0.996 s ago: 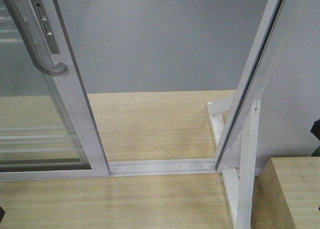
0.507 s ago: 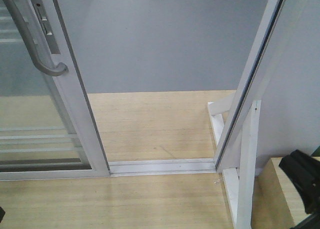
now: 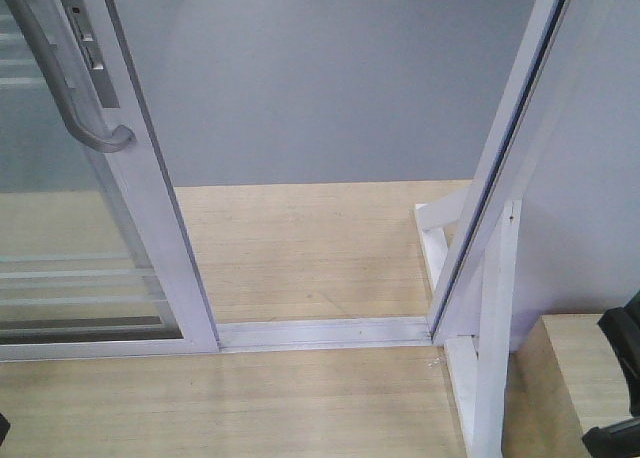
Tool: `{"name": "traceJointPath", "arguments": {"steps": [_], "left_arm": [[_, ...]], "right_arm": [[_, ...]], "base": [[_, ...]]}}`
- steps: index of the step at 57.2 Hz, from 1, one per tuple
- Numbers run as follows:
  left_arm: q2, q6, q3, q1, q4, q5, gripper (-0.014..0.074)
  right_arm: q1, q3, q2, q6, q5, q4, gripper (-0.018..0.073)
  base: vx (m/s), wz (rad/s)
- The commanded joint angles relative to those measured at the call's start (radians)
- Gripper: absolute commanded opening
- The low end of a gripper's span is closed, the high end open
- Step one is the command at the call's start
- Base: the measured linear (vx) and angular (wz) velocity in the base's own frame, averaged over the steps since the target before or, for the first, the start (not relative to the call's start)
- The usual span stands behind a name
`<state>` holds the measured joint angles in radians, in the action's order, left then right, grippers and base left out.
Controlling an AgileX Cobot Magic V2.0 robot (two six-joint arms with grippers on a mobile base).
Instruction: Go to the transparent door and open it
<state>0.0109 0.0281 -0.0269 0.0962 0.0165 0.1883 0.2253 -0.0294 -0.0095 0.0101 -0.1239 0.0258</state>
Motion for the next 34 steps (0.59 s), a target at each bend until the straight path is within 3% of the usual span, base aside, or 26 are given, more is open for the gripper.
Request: {"name": "traceJointPath", "arguments": {"steps": [1,34], "left_arm": [[0.013,-0.005,-0.023,0.004,0.002,-0.078,0.0004],[0.013,-0.005,-0.023,0.004,0.002,-0.078,0.0004]], "right_arm": [[-0.053,-0.014,-0.015,-0.01,0.09,-0.001,0.0],[-0.073,-0.014,-0.014,-0.01,0.09,-0.001,0.0]], "base": [[0.0,0.0],[0.0,0.0]]}}
